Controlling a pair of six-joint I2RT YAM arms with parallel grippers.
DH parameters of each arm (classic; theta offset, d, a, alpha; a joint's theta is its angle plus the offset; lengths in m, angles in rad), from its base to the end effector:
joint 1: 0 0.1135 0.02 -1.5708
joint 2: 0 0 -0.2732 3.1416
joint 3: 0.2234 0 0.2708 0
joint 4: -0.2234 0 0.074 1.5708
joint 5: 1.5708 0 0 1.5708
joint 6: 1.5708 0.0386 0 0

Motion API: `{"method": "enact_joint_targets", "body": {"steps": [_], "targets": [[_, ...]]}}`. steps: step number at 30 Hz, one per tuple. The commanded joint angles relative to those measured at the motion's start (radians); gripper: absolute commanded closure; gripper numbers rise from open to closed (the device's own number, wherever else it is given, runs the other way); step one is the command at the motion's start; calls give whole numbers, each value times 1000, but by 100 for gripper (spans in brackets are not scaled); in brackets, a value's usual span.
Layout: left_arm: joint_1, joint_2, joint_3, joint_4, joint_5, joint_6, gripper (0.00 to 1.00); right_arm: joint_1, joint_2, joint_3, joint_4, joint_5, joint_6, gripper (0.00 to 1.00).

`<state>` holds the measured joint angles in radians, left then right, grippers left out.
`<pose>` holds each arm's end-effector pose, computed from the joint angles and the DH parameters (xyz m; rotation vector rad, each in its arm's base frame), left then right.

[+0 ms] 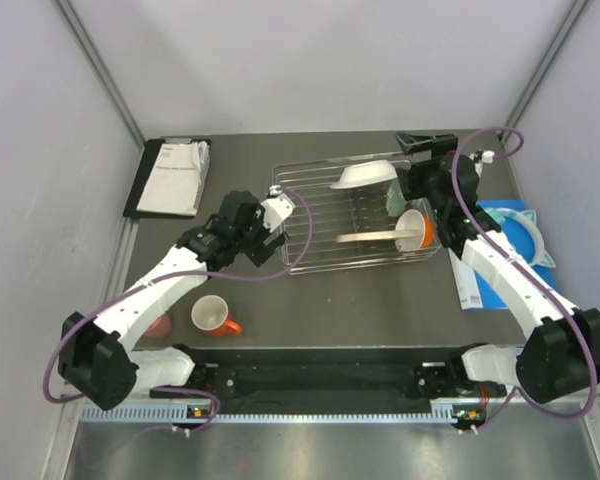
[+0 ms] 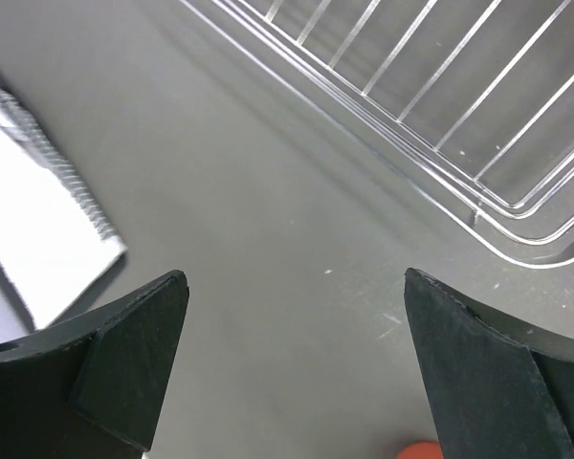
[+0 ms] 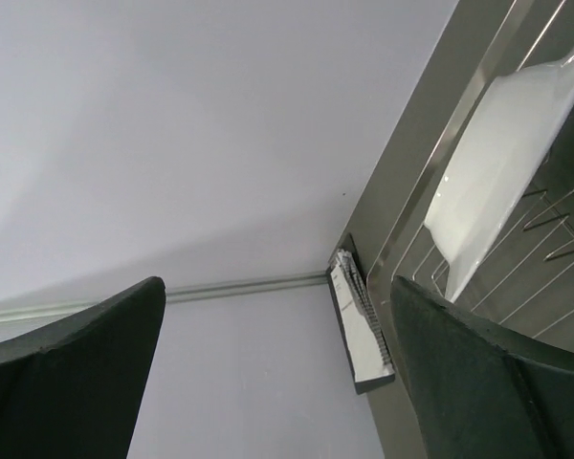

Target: Load the mixed dishes into the dish rack

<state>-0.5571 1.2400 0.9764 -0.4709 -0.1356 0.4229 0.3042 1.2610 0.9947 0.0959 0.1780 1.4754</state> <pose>0.2448 -0.1463 0.2858 1.0201 2.0598 0.0872 0.3051 0.0886 0.3431 1.1554 1.4866 1.1237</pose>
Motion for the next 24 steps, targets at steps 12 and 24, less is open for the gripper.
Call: {"method": "enact_joint_targets", "body": {"steps": [12,24], "targets": [[316,-120,368,-477,220,-15,1,742,7,447,-504,453,-1201,0],[487,-467,7,-769,303,303,3,704,-143,105,-401,253,-1035,16]]}}
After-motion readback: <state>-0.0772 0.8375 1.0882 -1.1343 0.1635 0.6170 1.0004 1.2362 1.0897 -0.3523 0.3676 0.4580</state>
